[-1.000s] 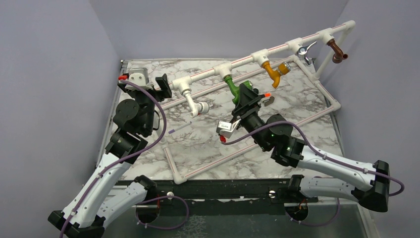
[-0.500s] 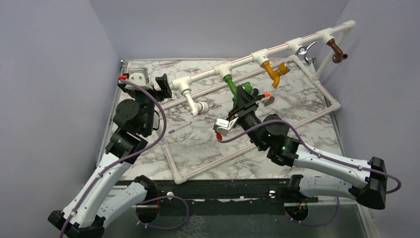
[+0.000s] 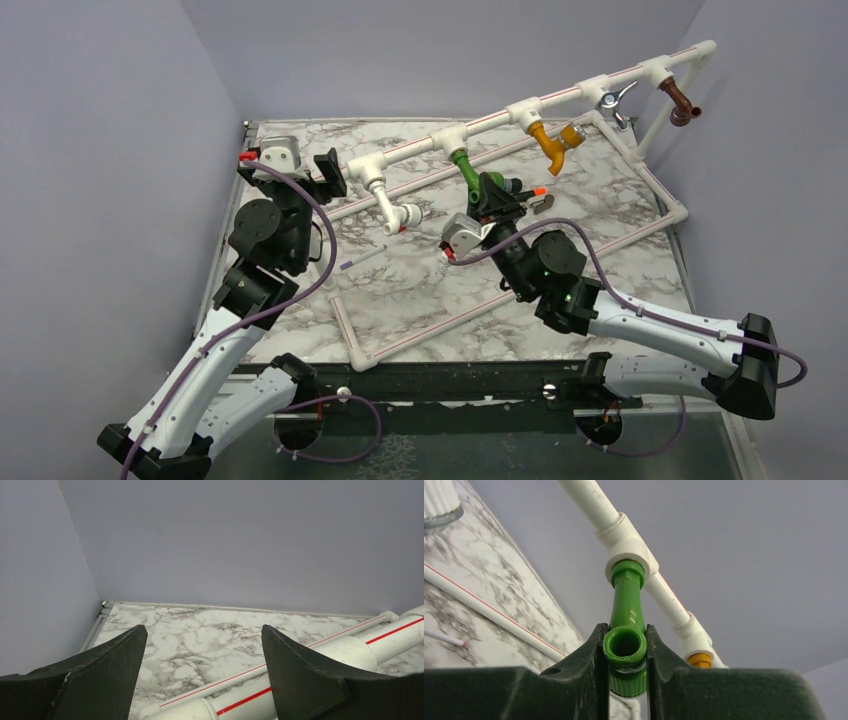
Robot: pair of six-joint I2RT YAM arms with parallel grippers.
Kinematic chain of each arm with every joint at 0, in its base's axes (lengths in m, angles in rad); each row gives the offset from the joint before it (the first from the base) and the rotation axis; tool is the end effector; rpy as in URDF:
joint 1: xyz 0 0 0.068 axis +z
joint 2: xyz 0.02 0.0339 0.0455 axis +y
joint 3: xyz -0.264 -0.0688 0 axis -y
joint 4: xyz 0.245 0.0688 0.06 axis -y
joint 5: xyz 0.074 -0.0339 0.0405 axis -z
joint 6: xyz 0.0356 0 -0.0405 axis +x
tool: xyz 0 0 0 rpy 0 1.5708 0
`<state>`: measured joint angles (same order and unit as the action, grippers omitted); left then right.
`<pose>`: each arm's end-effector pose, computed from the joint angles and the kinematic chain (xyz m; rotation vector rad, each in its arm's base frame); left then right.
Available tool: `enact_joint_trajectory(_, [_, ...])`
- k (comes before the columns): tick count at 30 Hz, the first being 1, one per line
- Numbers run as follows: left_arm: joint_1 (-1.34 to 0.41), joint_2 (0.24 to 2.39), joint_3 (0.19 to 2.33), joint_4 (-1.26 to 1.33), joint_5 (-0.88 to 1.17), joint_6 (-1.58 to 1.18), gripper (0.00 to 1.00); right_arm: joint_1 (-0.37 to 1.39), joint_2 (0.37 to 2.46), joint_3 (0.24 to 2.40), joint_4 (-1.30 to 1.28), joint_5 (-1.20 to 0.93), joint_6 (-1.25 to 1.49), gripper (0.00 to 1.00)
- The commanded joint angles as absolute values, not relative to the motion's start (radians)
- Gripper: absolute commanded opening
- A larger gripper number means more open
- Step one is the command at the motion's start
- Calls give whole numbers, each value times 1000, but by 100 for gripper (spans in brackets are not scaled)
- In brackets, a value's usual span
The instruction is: Install the water faucets
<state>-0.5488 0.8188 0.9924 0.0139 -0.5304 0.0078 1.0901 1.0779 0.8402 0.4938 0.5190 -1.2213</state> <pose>0.1574 -0.0751 0.4272 -0.0544 1.4087 -0.0817 0.1307 0.2124 0.3733 -1.0008 0.9256 -0.4510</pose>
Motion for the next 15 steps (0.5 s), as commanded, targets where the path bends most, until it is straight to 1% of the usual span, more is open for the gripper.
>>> enact_joint_trajectory(1, [-561,848,974,-75,-486,8,85,1088,1082,851,712,566,-918,1])
enact_joint_trajectory(7, [-560,847,975,-75,-485,8,85,1088,1081,863,725,581,-596,1])
enact_joint_trajectory(15, [-560,842,974,-74,-483,8,85,1088,1066,872,705,656,-161,0])
